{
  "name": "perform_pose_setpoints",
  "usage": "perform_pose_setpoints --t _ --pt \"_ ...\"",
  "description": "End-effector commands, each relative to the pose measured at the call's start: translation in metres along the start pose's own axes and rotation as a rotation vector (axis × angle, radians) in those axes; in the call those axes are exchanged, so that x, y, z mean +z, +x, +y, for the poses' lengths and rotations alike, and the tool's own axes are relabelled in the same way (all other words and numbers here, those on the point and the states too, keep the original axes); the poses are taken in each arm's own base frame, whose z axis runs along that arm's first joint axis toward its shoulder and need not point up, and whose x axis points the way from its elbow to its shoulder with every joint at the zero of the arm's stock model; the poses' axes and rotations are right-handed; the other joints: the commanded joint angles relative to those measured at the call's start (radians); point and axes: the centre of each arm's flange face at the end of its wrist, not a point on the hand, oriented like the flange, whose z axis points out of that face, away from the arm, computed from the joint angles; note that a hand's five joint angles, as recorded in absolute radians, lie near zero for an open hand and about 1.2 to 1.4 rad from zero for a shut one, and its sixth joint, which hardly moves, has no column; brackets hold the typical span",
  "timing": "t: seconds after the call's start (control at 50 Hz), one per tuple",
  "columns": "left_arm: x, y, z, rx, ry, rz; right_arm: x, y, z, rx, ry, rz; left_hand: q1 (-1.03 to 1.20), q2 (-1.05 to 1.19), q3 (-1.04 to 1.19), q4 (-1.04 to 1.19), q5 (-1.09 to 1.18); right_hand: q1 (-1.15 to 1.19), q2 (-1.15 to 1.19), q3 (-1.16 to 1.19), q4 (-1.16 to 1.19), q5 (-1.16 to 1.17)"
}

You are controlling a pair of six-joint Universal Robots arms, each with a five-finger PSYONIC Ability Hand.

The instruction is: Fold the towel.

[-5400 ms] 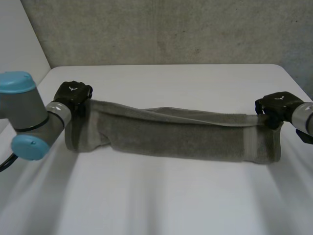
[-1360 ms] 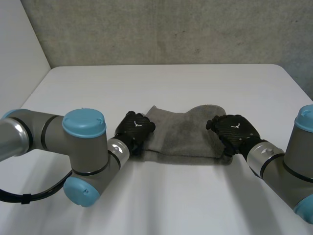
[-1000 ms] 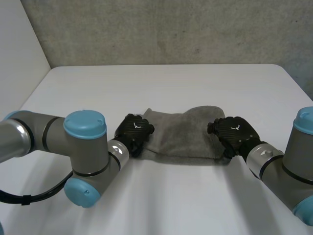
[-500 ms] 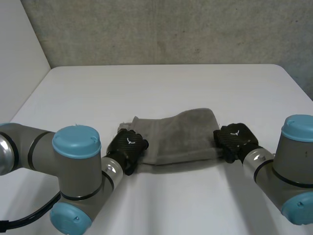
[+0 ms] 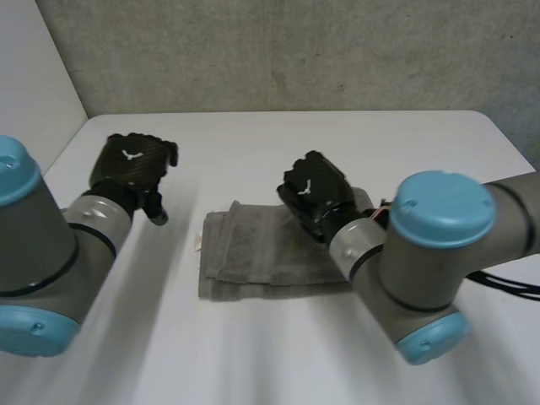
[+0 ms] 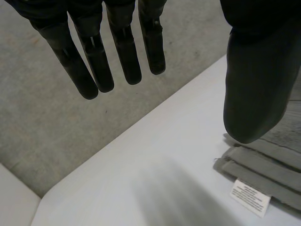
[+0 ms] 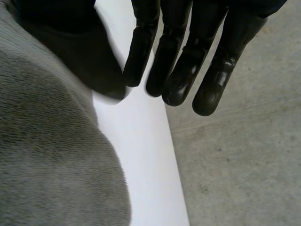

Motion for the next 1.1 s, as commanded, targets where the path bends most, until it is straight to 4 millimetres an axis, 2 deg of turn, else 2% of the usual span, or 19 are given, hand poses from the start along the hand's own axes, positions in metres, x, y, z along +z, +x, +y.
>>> perform_pose_setpoints --t 0.02,0.04,0.06,0.1,0.18,0.26,0.36,0.56,0.7,0.74,0.76,0.78,0.92,0.96,1.0,1.02,1.06,1.08,1.1 --pt "-0.002 0.003 0.016 -0.029 -0.04 0.061 -0.007 0.001 0.014 0.224 -0.086 0.036 -0.098 -0.085 -0.081 -0.092 -0.242 -0.493 -0.481 -0.493 -0.488 -0.481" --pt "-0.004 0.008 0.018 -0.028 -0.044 0.089 -0.009 0.015 0.023 0.308 -0.108 0.071 -0.098 -0.085 -0.081 -0.092 -0.242 -0.557 -0.546 -0.557 -0.552 -0.545" --pt "-0.004 0.008 0.018 -0.028 -0.044 0.089 -0.009 0.015 0.023 0.309 -0.108 0.072 -0.098 -0.085 -0.081 -0.092 -0.242 -0.558 -0.546 -0.558 -0.553 -0.546" --pt "-0.005 0.012 0.018 -0.033 -0.04 0.116 -0.018 0.038 0.057 0.47 -0.18 0.132 -0.101 -0.088 -0.084 -0.095 -0.245 -0.579 -0.567 -0.578 -0.573 -0.567" --pt "-0.005 0.015 0.016 -0.033 -0.028 0.13 -0.028 0.047 0.077 0.59 -0.199 0.129 -0.107 -0.094 -0.089 -0.101 -0.251 -0.651 -0.64 -0.651 -0.646 -0.639" --pt "-0.007 0.031 0.014 -0.027 -0.016 0.174 -0.042 0.04 0.1 0.675 -0.253 0.059 -0.113 -0.1 -0.095 -0.107 -0.257 -0.664 -0.652 -0.664 -0.658 -0.652" --pt "-0.007 0.034 0.016 -0.027 -0.02 0.182 -0.052 0.036 0.121 0.724 -0.324 0.038 -0.116 -0.103 -0.098 -0.11 -0.26 -0.655 -0.643 -0.655 -0.65 -0.643" --pt "-0.004 0.037 0.023 -0.025 -0.041 0.188 -0.053 0.016 0.138 0.752 -0.388 -0.008 -0.116 -0.103 -0.098 -0.11 -0.26 -0.64 -0.628 -0.64 -0.635 -0.628" --pt "-0.004 0.037 0.024 -0.025 -0.044 0.189 -0.051 0.016 0.141 0.752 -0.387 0.0 -0.116 -0.103 -0.098 -0.11 -0.26 -0.411 -0.399 -0.411 -0.406 -0.399" --pt "-0.004 0.037 0.024 -0.027 -0.044 0.187 -0.049 0.019 0.142 0.747 -0.373 0.017 -0.116 -0.103 -0.098 -0.11 -0.26 -0.009 0.003 -0.009 -0.003 0.003" --pt "-0.004 0.037 0.024 -0.027 -0.044 0.187 -0.049 0.019 0.142 0.747 -0.373 0.017 -0.116 -0.103 -0.098 -0.11 -0.26 -0.006 0.006 -0.006 -0.001 0.006" --pt "-0.004 0.037 0.024 -0.027 -0.044 0.187 -0.048 0.02 0.142 0.743 -0.365 0.025 -0.116 -0.103 -0.098 -0.11 -0.26 0.304 0.316 0.304 0.309 0.316" --pt "-0.003 0.034 0.024 -0.027 -0.045 0.178 -0.042 0.036 0.131 0.69 -0.295 0.077 -0.116 -0.103 -0.098 -0.11 -0.26 0.307 0.319 0.307 0.312 0.319" --pt "-0.002 0.033 0.023 -0.027 -0.042 0.173 -0.037 0.057 0.114 0.664 -0.221 0.117 -0.116 -0.103 -0.098 -0.11 -0.26 0.307 0.319 0.307 0.312 0.319" --pt "-0.003 0.032 0.022 -0.027 -0.038 0.17 -0.033 0.063 0.103 0.658 -0.181 0.121 -0.116 -0.103 -0.098 -0.11 -0.26 0.307 0.319 0.307 0.312 0.319" --pt "-0.003 0.032 0.022 -0.027 -0.038 0.17 -0.033 0.063 0.103 0.658 -0.181 0.121 -0.116 -0.103 -0.098 -0.11 -0.26 0.307 0.319 0.307 0.312 0.319" --pt "-0.001 0.028 0.018 -0.03 -0.028 0.157 -0.026 0.065 0.074 0.635 -0.096 0.097 -0.116 -0.103 -0.098 -0.11 -0.26 0.307 0.319 0.307 0.312 0.319" --pt "-0.001 0.028 0.018 -0.03 -0.028 0.157 -0.026 0.065 0.073 0.635 -0.096 0.096 -0.116 -0.103 -0.098 -0.11 -0.26 0.307 0.319 0.307 0.312 0.319" --pt "-0.001 0.024 0.016 -0.031 -0.021 0.142 -0.021 0.063 0.056 0.62 -0.051 0.071 -0.116 -0.103 -0.098 -0.11 -0.26 0.307 0.319 0.307 0.312 0.319"
